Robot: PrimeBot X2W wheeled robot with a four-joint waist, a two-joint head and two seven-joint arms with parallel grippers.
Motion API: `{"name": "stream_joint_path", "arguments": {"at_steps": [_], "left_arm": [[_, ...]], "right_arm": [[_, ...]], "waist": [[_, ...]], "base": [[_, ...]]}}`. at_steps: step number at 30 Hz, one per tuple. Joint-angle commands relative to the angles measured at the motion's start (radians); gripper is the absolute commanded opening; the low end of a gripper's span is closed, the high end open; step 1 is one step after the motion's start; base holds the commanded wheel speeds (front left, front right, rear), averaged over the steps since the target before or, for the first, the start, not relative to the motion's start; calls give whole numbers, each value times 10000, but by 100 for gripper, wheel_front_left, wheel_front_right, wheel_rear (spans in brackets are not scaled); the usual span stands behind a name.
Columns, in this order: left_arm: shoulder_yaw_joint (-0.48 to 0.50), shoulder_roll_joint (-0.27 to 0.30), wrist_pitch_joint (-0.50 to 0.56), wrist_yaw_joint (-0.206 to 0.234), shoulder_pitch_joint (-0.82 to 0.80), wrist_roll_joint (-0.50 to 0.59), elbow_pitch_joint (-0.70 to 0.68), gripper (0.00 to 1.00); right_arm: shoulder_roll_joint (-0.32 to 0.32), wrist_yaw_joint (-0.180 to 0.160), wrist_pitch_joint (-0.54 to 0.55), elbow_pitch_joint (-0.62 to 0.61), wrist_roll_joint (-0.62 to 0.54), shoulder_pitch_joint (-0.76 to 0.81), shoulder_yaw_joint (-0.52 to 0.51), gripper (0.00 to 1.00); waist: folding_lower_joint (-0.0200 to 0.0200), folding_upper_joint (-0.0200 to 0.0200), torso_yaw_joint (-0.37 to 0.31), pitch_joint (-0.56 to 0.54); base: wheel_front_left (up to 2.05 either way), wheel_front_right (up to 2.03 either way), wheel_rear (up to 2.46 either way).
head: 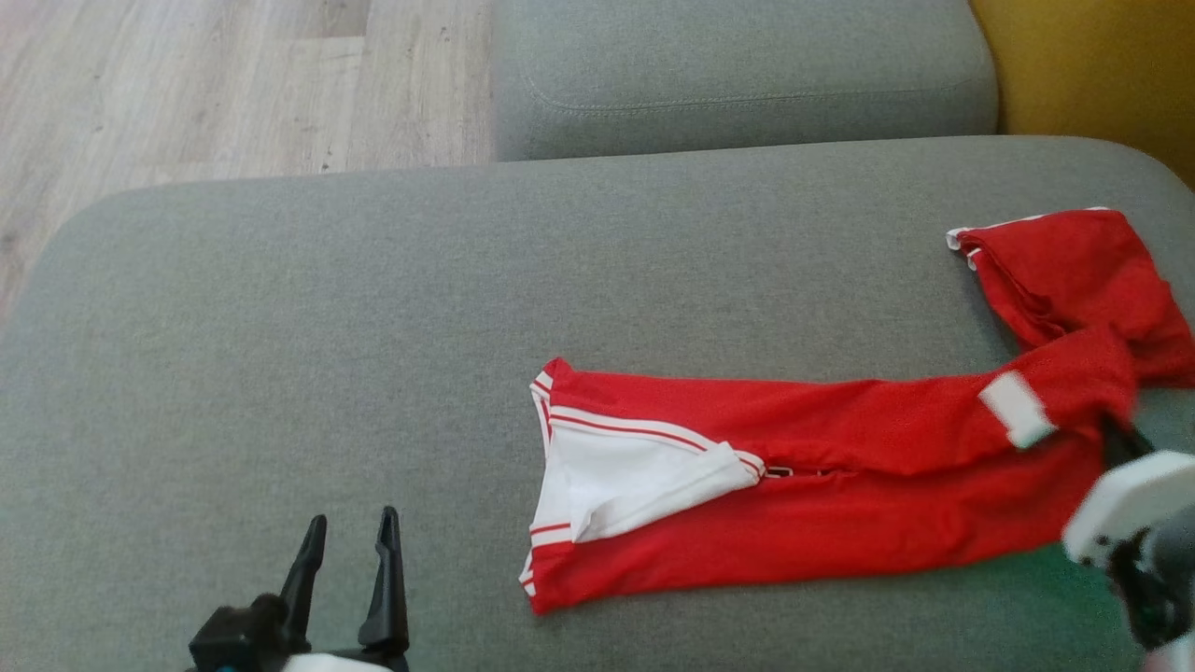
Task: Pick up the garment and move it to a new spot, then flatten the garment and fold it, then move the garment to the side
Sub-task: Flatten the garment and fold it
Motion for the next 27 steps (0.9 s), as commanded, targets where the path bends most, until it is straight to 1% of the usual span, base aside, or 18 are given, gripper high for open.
{"name": "stream_joint_path", "arguments": {"at_steps": [1, 9, 14, 18, 20, 23, 24, 25, 27], "left_arm": [[330, 48, -99, -41, -403, -2, -217, 100], [271, -16, -112, -147, -526, -12, -43, 100], [268, -37, -120, -172, -571, -16, 16, 100], [266, -55, -119, -182, -643, -9, 36, 100], [254, -61, -113, -193, -682, -3, 52, 100], [229, -76, -101, -194, -728, 7, 47, 100], [225, -78, -94, -192, -763, 11, 35, 100], [225, -78, -94, -192, -763, 11, 35, 100], [233, -73, -90, -183, -795, 14, 14, 100]], "right_arm": [[-63, 35, 50, -623, 125, -243, 406, 0], [592, 35, 715, -2641, 1117, 160, 2119, 0], [913, 35, 731, -2979, 1859, 173, 3425, 0], [1036, 35, 547, -2737, 2439, 73, 4498, 0], [1047, 35, 268, -2471, 2934, -32, 4999, 0], [1051, 35, -211, -1863, 3721, -292, 5771, 0], [1052, 35, -496, -1402, 4065, -526, 6282, 0], [1052, 35, -496, -1402, 4065, -526, 6282, 0], [1053, 35, -749, -931, 4351, -793, 6744, 0]], "waist": [[0, -1, 9, 1], [0, -1, 325, -3], [0, -1, 623, 12], [0, -1, 858, 34], [0, -1, 977, 42], [0, -1, 1137, 60], [0, -1, 1235, 81], [0, -1, 1235, 81], [0, -1, 1317, 98]], "base": [[0, 0, 0], [0, 0, 0], [0, 0, 0], [0, 0, 0], [0, 0, 0], [0, 0, 0], [0, 0, 0], [0, 0, 0], [0, 0, 0]]}}
